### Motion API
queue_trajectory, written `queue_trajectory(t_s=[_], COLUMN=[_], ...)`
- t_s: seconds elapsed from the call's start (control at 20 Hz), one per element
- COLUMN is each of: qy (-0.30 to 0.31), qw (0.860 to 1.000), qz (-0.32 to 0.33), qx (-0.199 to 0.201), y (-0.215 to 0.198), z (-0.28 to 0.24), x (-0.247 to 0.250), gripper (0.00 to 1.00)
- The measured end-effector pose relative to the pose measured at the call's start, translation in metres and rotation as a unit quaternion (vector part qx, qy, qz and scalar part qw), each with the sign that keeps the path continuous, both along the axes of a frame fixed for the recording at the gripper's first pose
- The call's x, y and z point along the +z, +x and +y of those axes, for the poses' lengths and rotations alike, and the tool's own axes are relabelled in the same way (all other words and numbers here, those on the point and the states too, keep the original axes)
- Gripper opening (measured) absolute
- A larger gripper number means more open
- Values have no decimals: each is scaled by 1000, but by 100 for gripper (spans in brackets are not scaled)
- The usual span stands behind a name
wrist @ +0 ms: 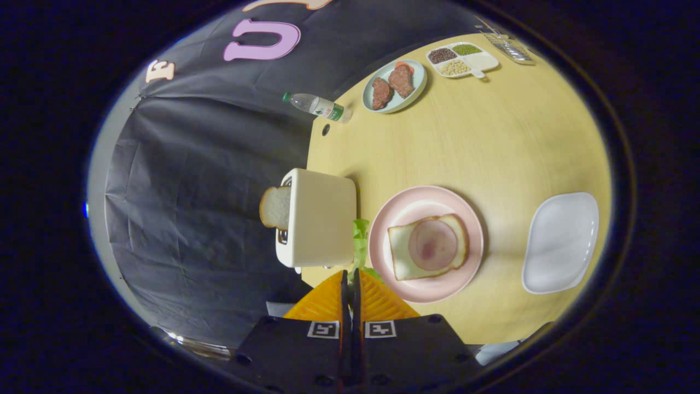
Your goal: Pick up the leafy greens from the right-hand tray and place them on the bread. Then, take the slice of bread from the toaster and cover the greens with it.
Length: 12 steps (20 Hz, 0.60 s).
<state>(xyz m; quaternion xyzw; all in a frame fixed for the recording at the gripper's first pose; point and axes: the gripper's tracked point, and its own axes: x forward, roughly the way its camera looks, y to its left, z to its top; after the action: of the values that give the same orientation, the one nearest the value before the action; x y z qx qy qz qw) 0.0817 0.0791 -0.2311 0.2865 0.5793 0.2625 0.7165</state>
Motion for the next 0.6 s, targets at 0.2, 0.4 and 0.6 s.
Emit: queue_trajectory(t_s=[0.2, 0.4, 0.6], qy=[-39, -117, -187], qw=[999, 993, 982], qz=[18, 13, -12], qx=[-18, -31, -26], y=[10, 21, 29], z=[3, -27, -53], x=[-49, -88, -106], gripper=[3, 3, 4])
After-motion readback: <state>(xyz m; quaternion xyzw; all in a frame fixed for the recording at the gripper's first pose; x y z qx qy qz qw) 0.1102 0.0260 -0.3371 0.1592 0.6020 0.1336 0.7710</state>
